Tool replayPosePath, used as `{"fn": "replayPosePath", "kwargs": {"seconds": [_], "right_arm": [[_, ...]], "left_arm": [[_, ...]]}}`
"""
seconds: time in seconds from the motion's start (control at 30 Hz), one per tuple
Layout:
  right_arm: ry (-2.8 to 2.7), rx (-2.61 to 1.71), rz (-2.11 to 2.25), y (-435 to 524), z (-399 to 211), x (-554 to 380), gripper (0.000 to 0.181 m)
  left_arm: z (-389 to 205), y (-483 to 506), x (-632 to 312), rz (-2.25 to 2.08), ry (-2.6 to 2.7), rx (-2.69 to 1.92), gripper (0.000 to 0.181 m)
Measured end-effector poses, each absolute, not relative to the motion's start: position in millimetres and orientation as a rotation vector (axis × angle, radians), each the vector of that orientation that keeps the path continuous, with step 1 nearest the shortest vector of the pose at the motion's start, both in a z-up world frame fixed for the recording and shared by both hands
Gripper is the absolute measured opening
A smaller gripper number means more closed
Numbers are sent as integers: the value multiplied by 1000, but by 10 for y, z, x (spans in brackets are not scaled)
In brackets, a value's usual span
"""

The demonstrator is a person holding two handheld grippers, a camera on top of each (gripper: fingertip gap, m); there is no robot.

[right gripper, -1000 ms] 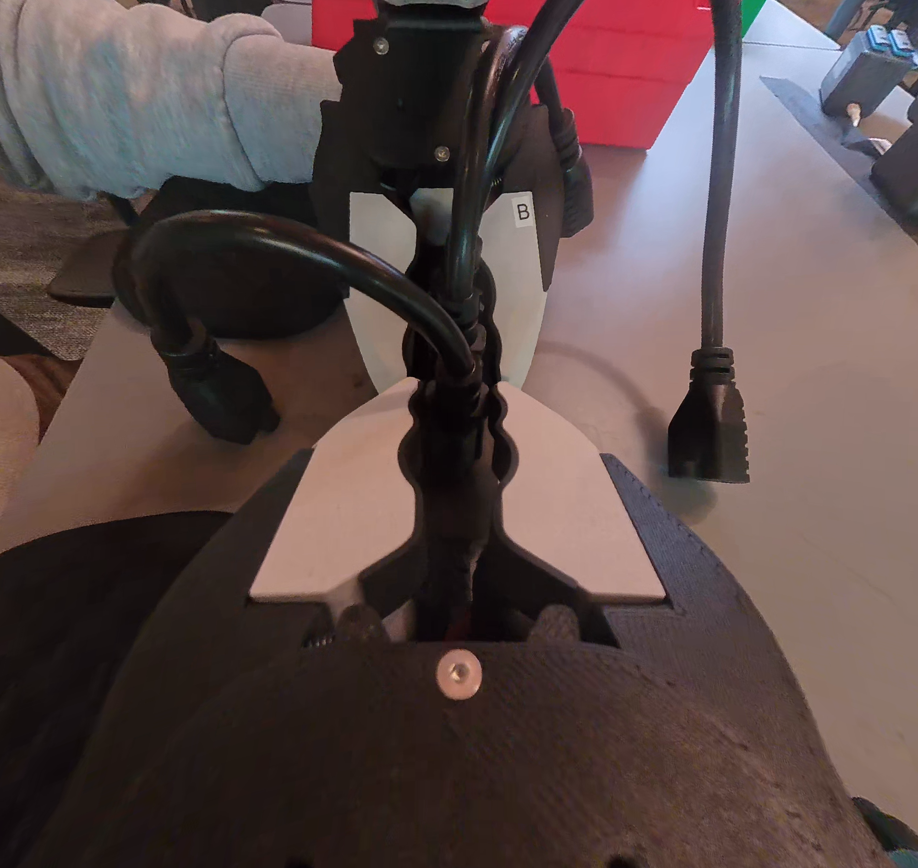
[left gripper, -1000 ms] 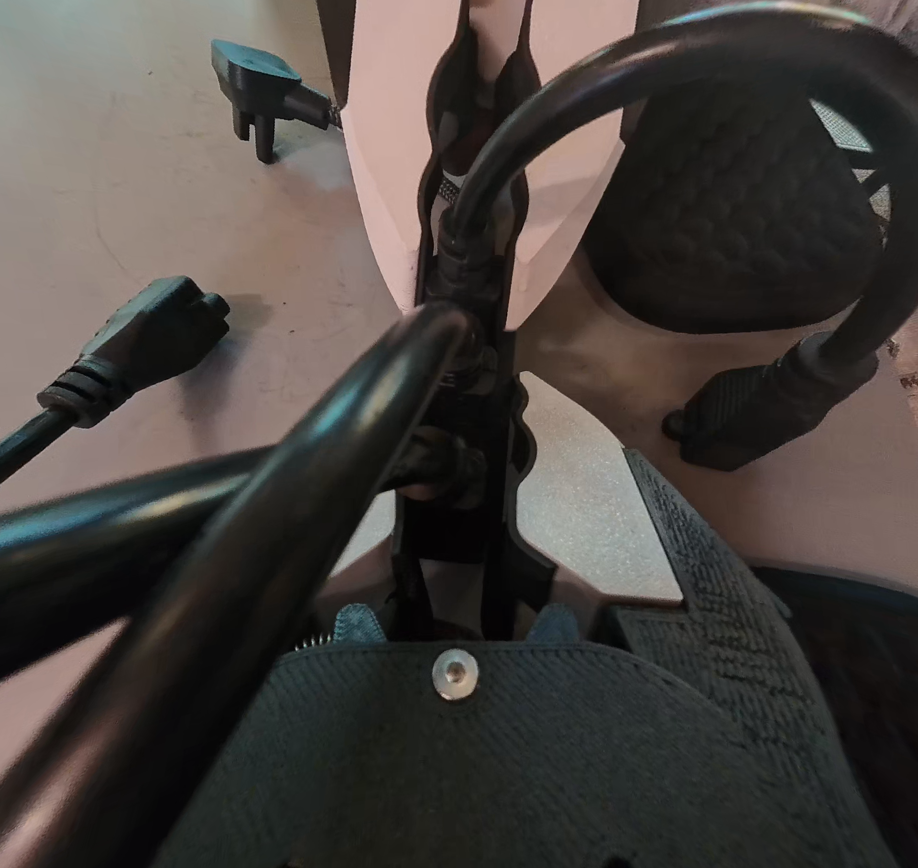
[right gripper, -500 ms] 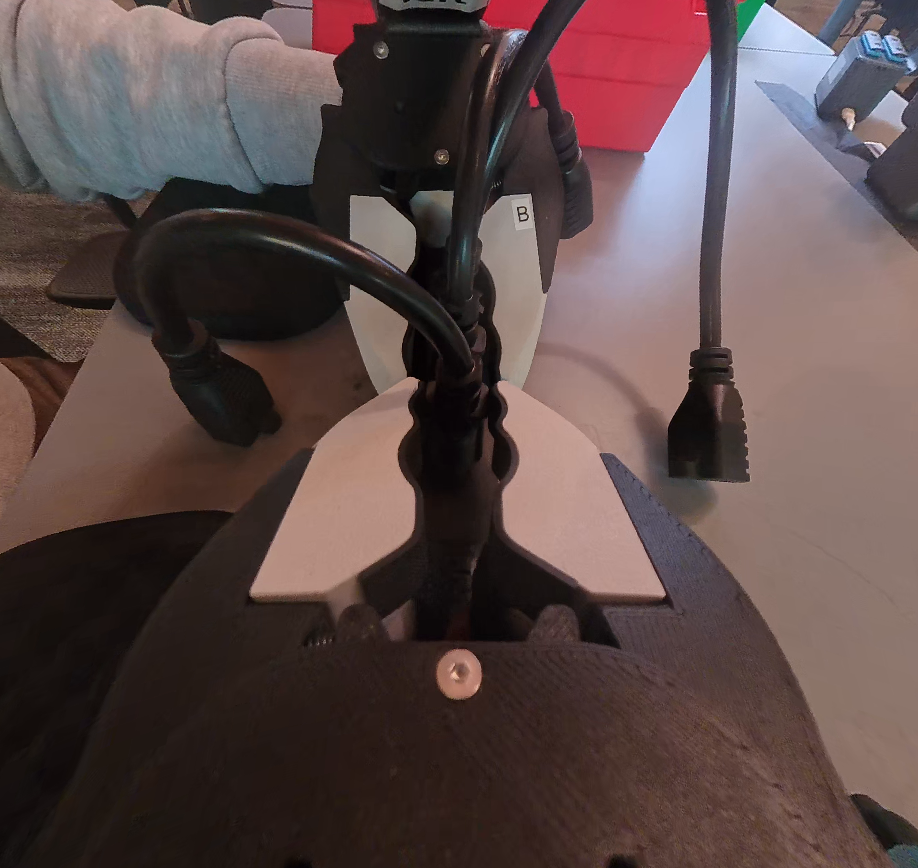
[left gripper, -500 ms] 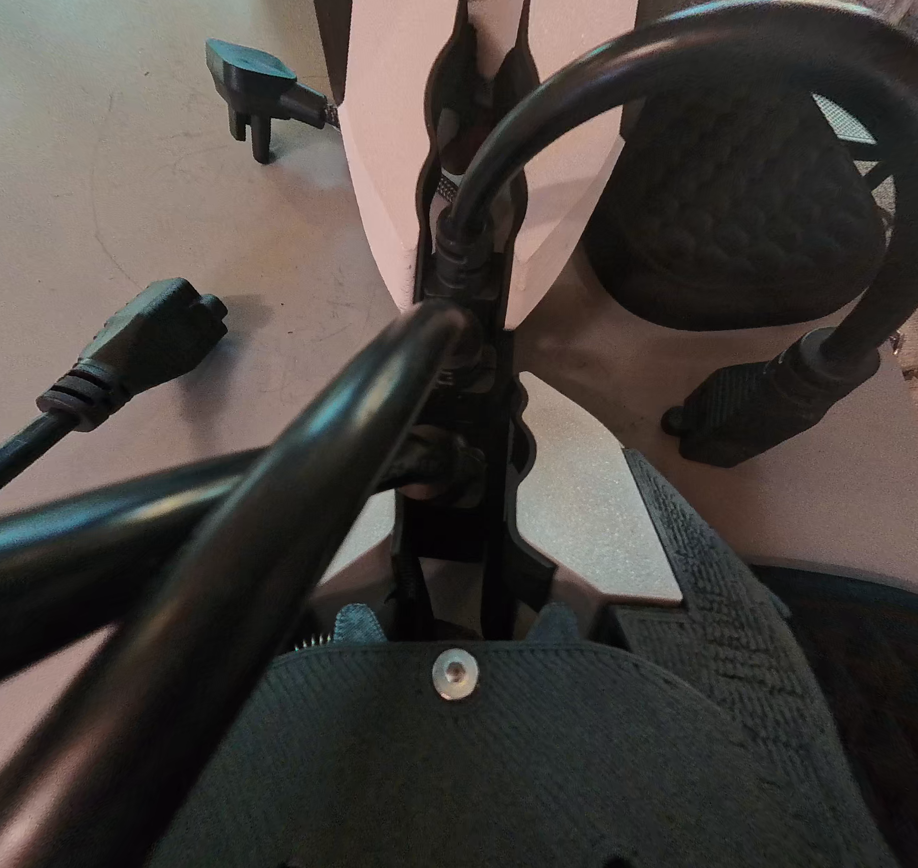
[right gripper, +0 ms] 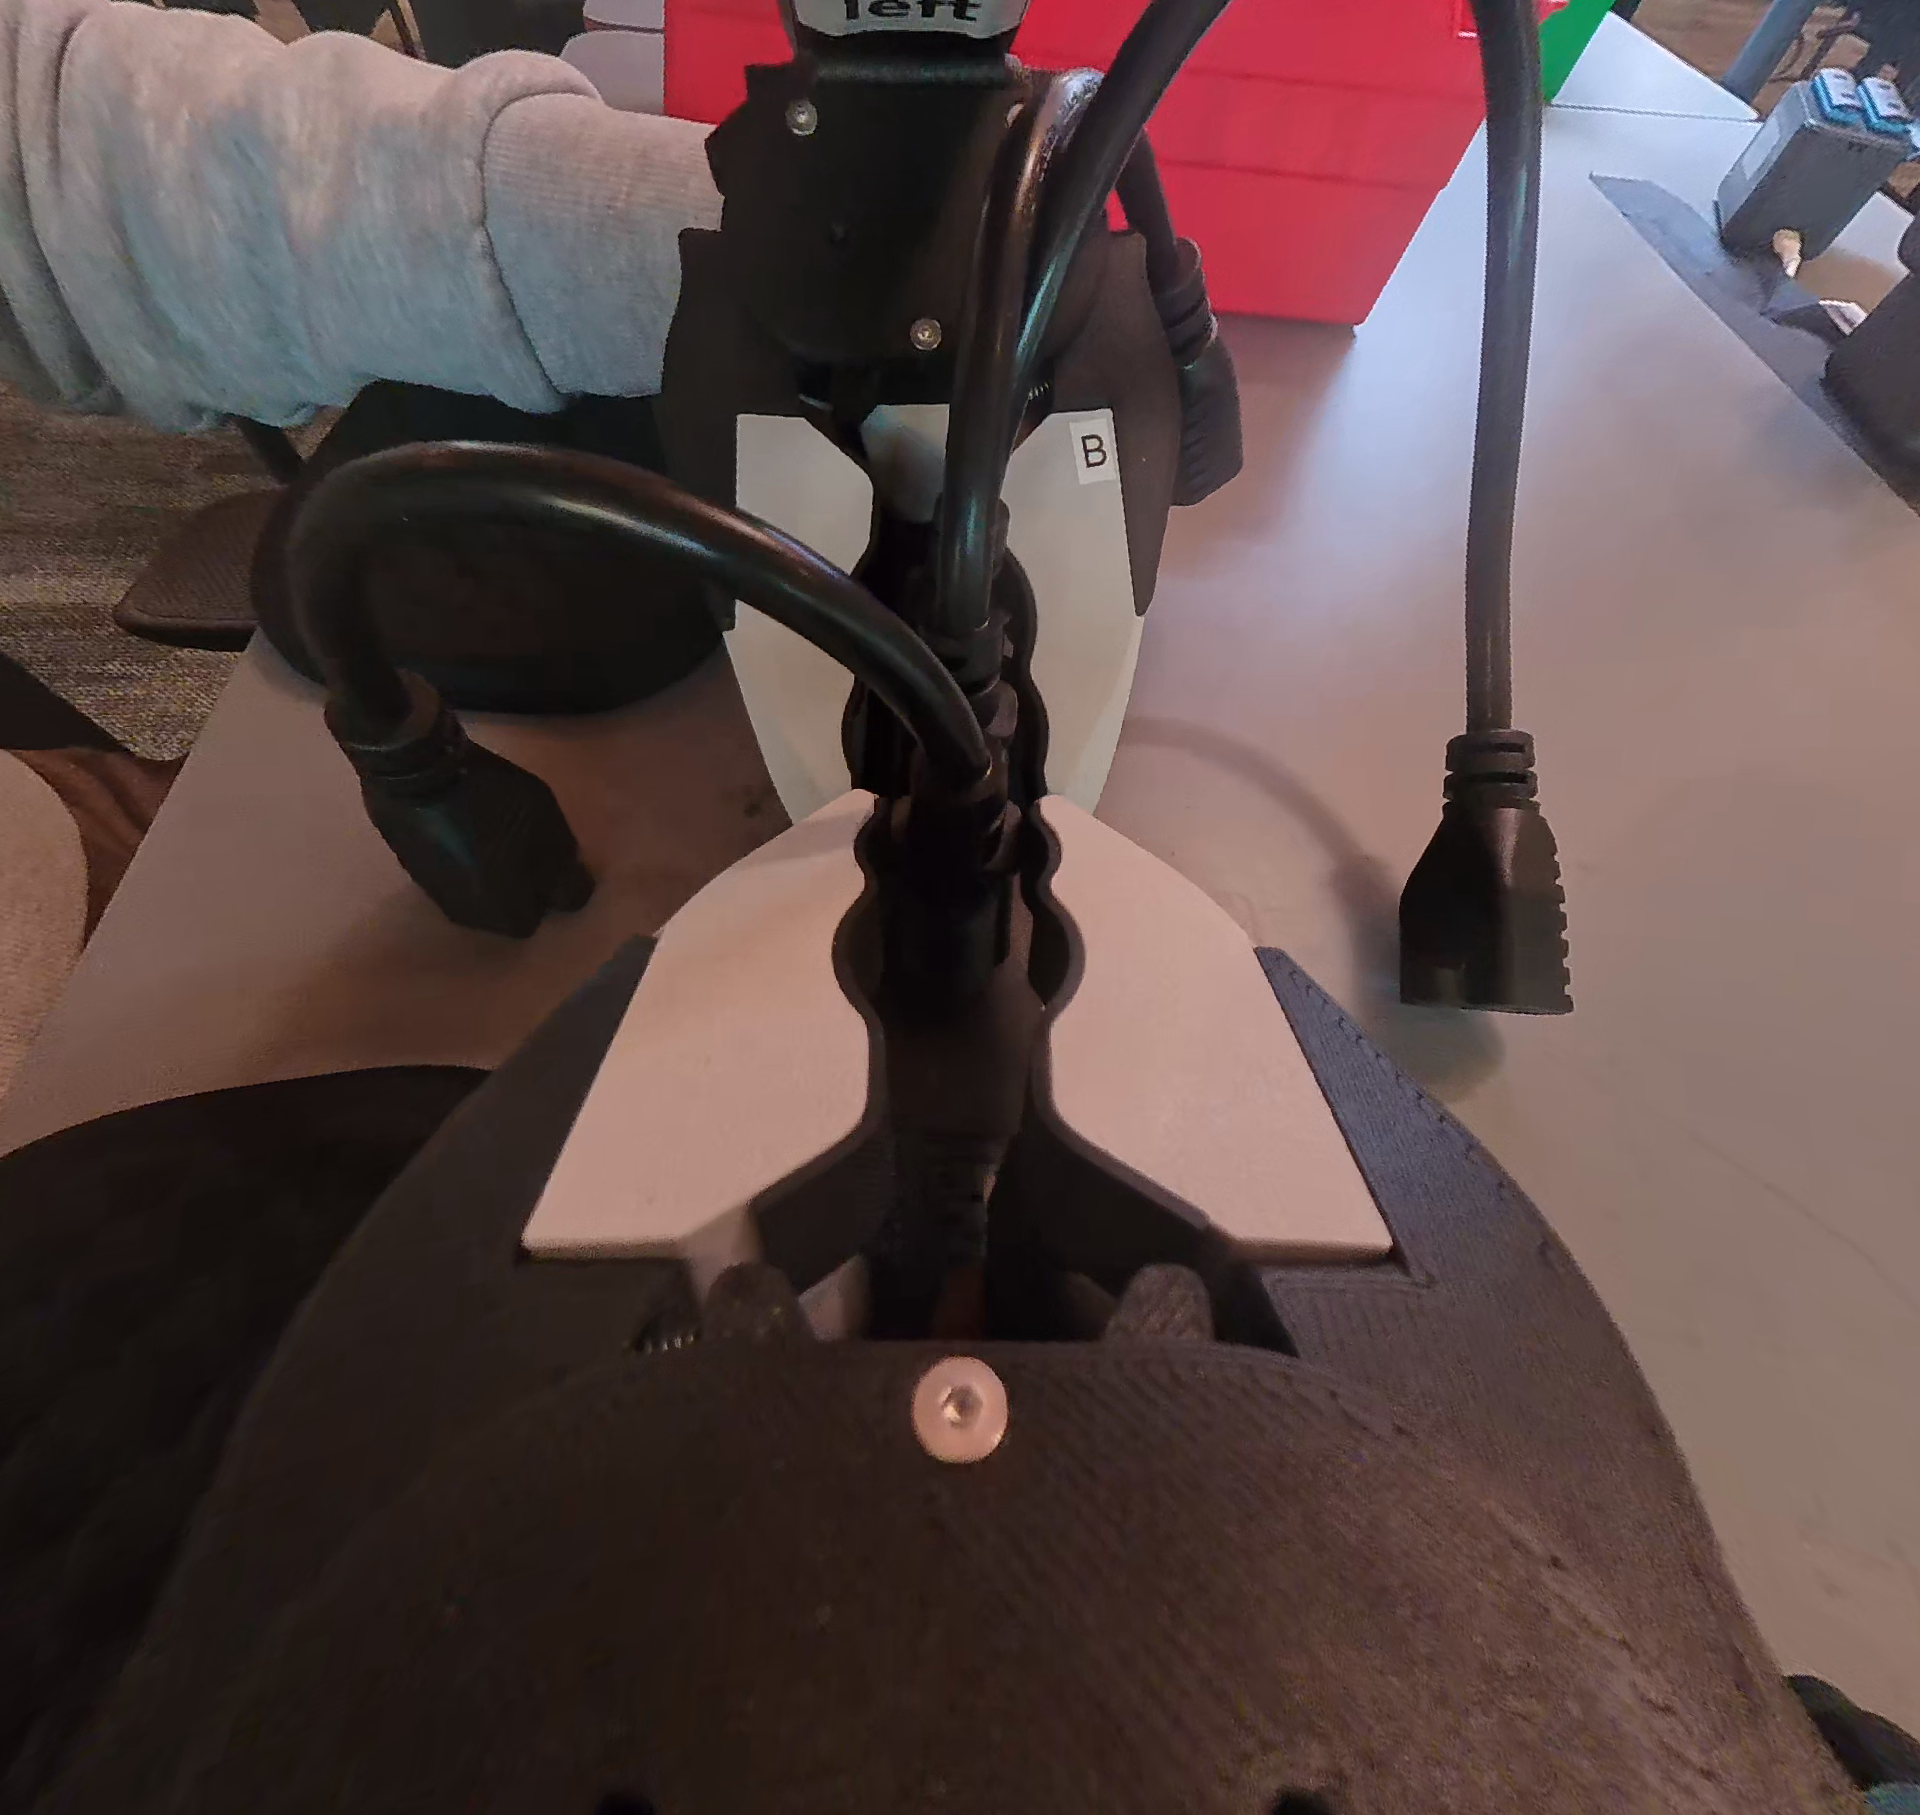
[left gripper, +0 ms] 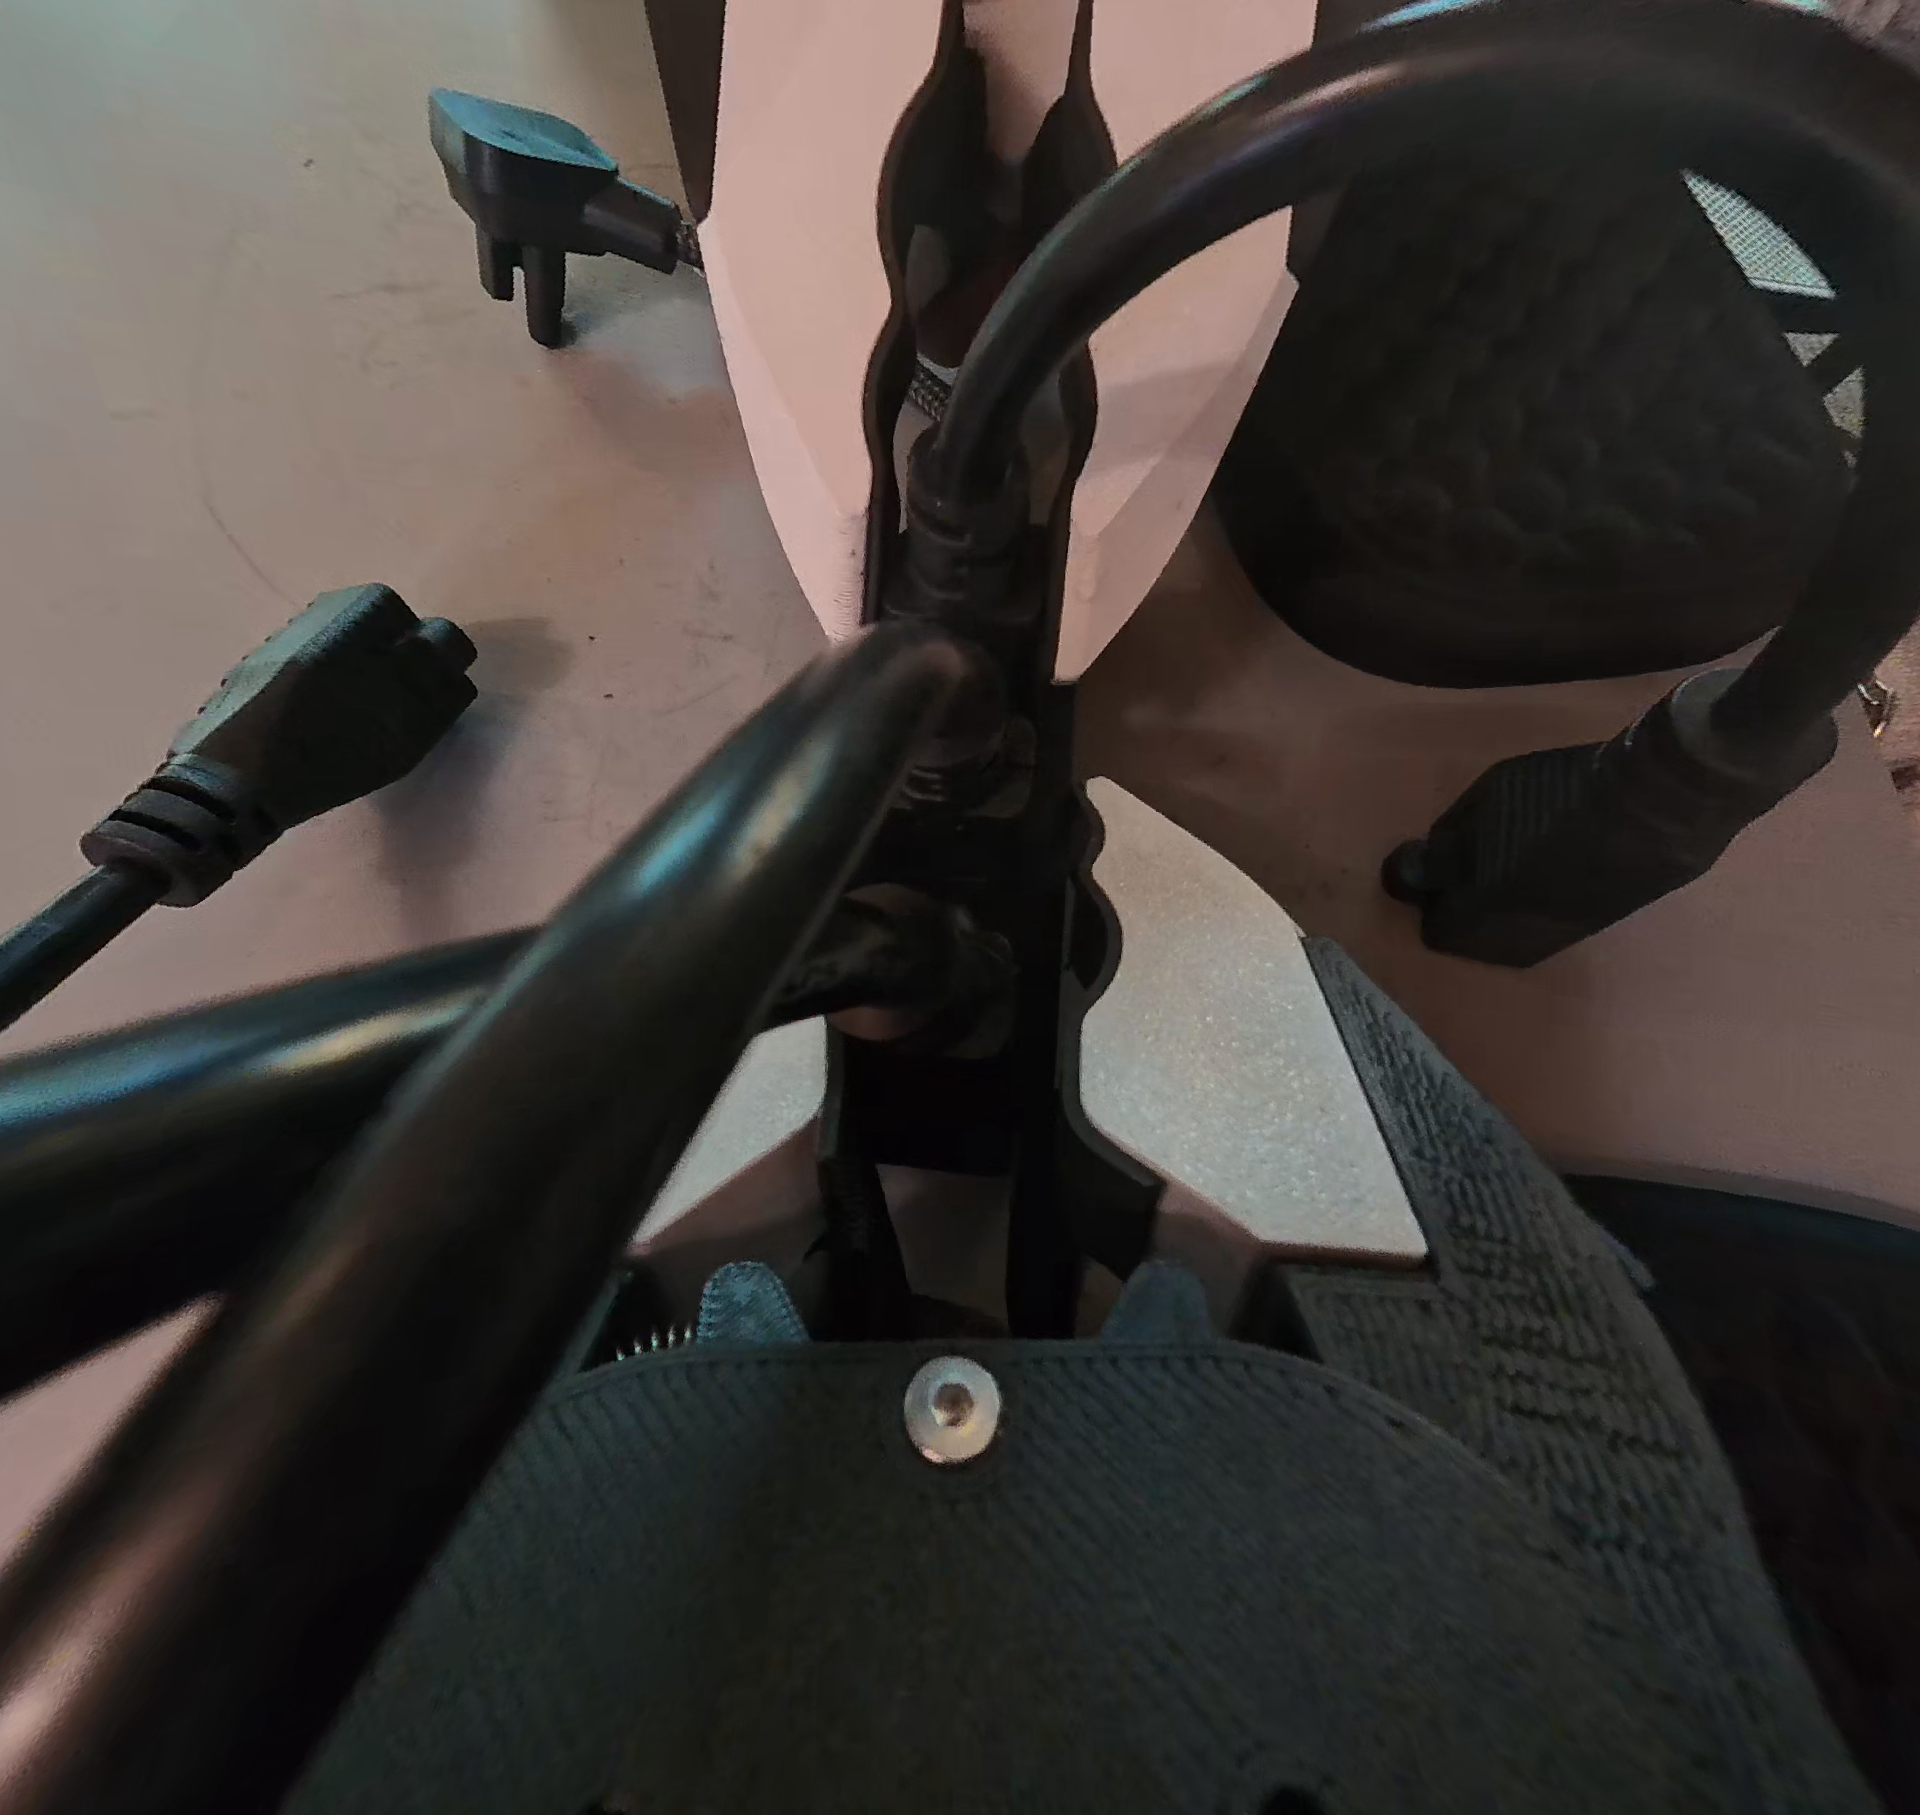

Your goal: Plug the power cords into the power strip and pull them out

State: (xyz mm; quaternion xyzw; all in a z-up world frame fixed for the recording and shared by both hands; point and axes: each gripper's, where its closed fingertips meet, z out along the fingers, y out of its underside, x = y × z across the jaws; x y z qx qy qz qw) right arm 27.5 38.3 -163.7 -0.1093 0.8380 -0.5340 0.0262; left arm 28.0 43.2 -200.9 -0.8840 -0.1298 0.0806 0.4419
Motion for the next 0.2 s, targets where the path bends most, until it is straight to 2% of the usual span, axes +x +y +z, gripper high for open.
{"fn": "replayPosePath", "kwargs": {"seconds": [0.2], "right_arm": [[2576, -340, -1645, 408, -1634, 265, 24]], "left_arm": [[-2009, 434, 278, 194, -321, -2192, 43]]}}
